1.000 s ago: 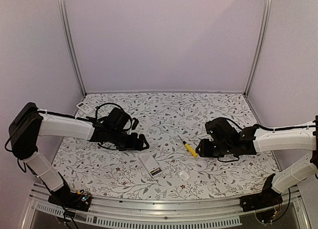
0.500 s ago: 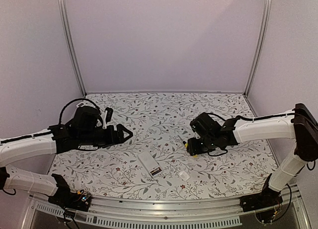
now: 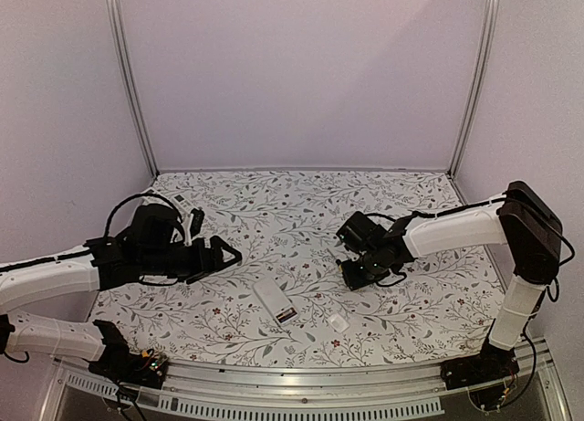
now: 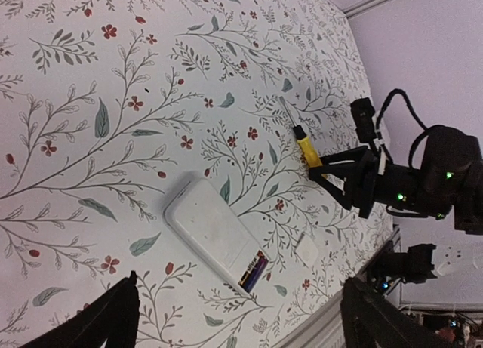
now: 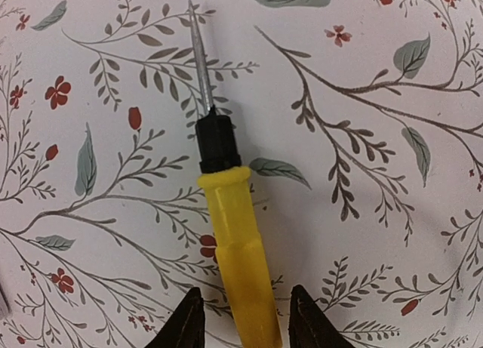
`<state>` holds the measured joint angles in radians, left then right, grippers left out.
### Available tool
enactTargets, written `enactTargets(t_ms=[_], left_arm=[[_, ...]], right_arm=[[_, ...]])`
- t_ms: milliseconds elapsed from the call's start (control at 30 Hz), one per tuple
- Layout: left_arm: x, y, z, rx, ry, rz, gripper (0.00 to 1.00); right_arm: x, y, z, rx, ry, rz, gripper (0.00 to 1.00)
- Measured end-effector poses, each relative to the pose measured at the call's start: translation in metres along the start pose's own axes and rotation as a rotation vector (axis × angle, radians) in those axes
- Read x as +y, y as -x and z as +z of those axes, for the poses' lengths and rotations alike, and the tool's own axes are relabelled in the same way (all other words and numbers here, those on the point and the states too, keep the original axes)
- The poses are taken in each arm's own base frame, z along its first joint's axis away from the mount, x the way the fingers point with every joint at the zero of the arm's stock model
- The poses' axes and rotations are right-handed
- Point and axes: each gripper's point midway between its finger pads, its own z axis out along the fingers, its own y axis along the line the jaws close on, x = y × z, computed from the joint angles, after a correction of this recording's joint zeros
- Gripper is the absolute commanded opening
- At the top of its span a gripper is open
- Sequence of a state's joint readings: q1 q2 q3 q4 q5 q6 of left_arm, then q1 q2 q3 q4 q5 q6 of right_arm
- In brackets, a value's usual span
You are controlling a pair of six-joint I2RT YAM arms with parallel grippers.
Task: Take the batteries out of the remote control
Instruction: Pick up the screwdriver from the center of the board.
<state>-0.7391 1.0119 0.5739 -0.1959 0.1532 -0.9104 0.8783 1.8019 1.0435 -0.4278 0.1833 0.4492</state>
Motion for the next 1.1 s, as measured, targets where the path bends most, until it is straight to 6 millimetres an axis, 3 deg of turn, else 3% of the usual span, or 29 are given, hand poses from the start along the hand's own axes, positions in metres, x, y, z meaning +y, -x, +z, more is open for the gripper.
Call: enactTargets(t_ms=[333,667,800,933,1100], left_arm=[[-0.002,-0.004,0.001,0.020,-0.012,-0.001,0.92],[-0.010,-0.004,0.000,0.032,-0.052,0.004,0.92],[-0.023,-0.002,-0.003,0.026,-0.109,0.015,0.93],[-0.047,0.005,-0.015,-0.001,-0.220,0.044,0.93],[-0.080,0.007,-0.028,0.004,-0.371,0.117,0.92]], right_arm=[[-0.001,-0.003,0.004,0.019,-0.011,-0.024,0.29],[-0.004,-0.001,0.005,0.006,-0.027,-0.021,0.09],[-0.003,0.001,0.001,-0.004,-0.019,-0.013,0.00],[0.009,0.012,-0.026,-0.045,0.071,-0.005,0.00],[0.050,0.035,-0.097,-0.148,0.369,-0.025,0.00]])
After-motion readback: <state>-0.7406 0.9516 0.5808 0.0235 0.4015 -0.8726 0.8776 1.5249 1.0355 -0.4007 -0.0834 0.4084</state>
